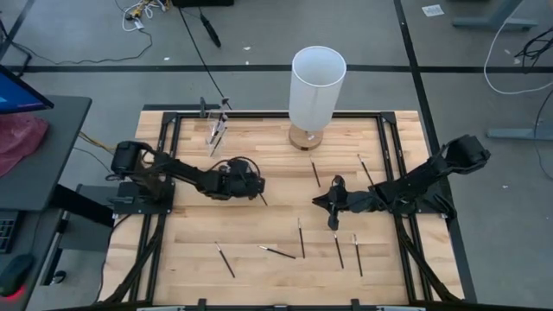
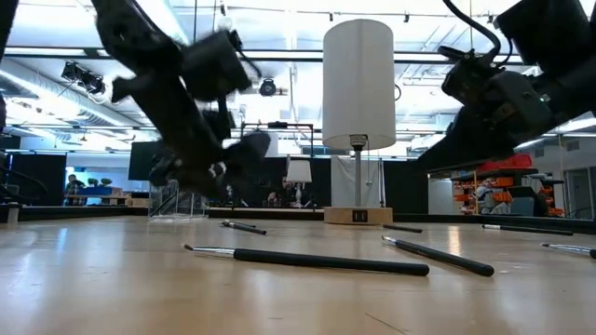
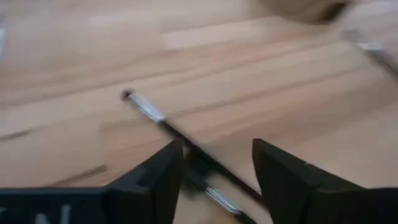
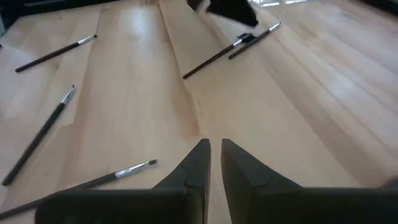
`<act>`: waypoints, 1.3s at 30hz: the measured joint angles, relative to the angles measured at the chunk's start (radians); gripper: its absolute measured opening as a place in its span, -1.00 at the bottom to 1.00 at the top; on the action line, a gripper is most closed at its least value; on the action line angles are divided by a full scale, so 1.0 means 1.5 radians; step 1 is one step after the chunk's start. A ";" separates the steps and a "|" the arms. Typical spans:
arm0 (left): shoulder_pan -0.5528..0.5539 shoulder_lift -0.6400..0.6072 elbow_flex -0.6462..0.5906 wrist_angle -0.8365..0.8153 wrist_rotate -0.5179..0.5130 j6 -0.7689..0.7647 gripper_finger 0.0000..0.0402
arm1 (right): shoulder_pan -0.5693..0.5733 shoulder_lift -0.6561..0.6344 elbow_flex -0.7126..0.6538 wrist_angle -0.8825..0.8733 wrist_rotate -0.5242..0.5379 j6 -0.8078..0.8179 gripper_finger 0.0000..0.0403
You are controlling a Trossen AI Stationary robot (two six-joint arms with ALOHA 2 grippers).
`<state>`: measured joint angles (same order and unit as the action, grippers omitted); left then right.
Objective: Put items in baskets/containers
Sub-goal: Put the black eyeshadow brush into the transparent organizer
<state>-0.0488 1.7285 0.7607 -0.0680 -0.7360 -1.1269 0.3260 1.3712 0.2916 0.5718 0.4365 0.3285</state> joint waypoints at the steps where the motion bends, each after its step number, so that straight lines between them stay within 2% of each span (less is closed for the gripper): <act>1: 0.008 0.011 0.000 -0.001 -0.001 -0.010 0.04 | -0.003 0.001 0.000 0.009 0.000 -0.008 -0.79; 11: 0.064 0.029 0.000 0.004 -0.019 -0.029 0.01 | -0.003 0.002 0.000 0.028 0.000 -0.040 -0.79; 15: 0.079 0.034 0.000 0.003 0.001 -0.040 0.00 | -0.003 0.002 0.000 0.028 0.000 -0.051 -0.79; 24: 0.087 0.073 0.002 0.017 0.007 -0.034 -0.04 | -0.003 0.002 0.000 0.031 0.000 -0.068 -0.79; 28: 0.079 0.085 0.003 0.019 0.012 -0.033 -0.20 | -0.003 0.002 0.000 0.033 0.000 -0.068 -0.79; 39: 0.067 0.088 0.001 0.052 0.025 -0.040 -0.89 | -0.003 0.002 0.000 0.045 0.000 -0.070 -0.79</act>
<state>0.0521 1.8610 0.7616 0.0097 -0.6990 -1.1870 0.3210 1.3735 0.2916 0.6394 0.4364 0.2241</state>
